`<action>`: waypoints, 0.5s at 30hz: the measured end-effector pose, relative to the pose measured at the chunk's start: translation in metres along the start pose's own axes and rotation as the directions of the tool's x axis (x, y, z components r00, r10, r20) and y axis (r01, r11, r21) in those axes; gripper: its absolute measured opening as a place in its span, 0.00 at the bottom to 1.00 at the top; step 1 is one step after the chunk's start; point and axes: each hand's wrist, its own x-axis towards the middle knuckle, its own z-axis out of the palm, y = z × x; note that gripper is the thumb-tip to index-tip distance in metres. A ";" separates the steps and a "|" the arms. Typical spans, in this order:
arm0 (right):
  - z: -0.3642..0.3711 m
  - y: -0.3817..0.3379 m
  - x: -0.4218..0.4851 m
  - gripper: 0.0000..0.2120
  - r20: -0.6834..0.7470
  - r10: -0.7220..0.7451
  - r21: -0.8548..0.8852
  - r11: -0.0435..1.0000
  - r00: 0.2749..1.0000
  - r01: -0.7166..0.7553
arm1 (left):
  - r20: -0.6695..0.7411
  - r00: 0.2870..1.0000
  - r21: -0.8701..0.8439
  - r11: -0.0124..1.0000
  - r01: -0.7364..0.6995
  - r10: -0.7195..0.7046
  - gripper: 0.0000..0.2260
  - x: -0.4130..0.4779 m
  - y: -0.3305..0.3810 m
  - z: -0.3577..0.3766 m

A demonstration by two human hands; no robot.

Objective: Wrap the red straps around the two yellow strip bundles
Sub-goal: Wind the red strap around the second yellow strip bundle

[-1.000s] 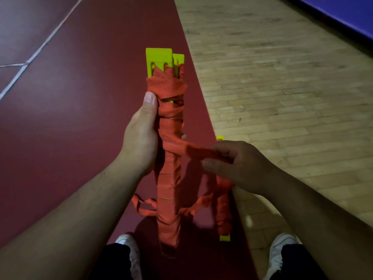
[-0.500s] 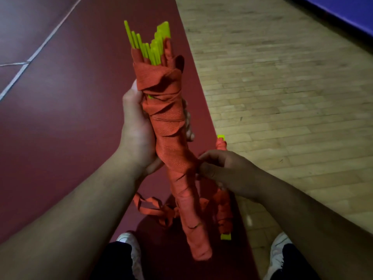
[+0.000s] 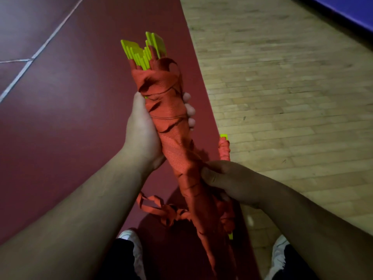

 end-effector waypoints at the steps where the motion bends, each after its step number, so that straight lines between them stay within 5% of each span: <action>1: -0.001 0.001 0.001 0.28 -0.023 -0.002 -0.025 1.000 1.000 0.001 | -0.041 0.999 0.013 1.000 -0.008 0.009 0.34 0.001 0.001 0.002; 6: 0.008 -0.009 -0.003 0.14 0.035 -0.011 0.004 1.000 0.999 0.011 | -0.003 1.000 -0.010 0.999 -0.031 0.031 0.36 -0.003 0.002 0.001; 9: 0.011 -0.013 -0.003 0.11 0.033 -0.003 -0.060 0.998 0.999 0.005 | -0.140 0.988 0.025 0.998 -0.064 0.067 0.31 0.001 0.002 -0.003; 13: 0.013 -0.003 0.002 0.33 -0.174 -0.041 -0.306 0.952 0.984 -0.015 | -0.174 0.983 -0.003 0.999 -0.053 0.052 0.32 0.003 0.001 -0.007; 15: 0.011 -0.003 0.003 0.35 -0.273 -0.029 -0.309 0.949 0.962 -0.059 | -0.175 0.982 0.146 0.988 -0.047 0.072 0.33 0.001 -0.005 -0.006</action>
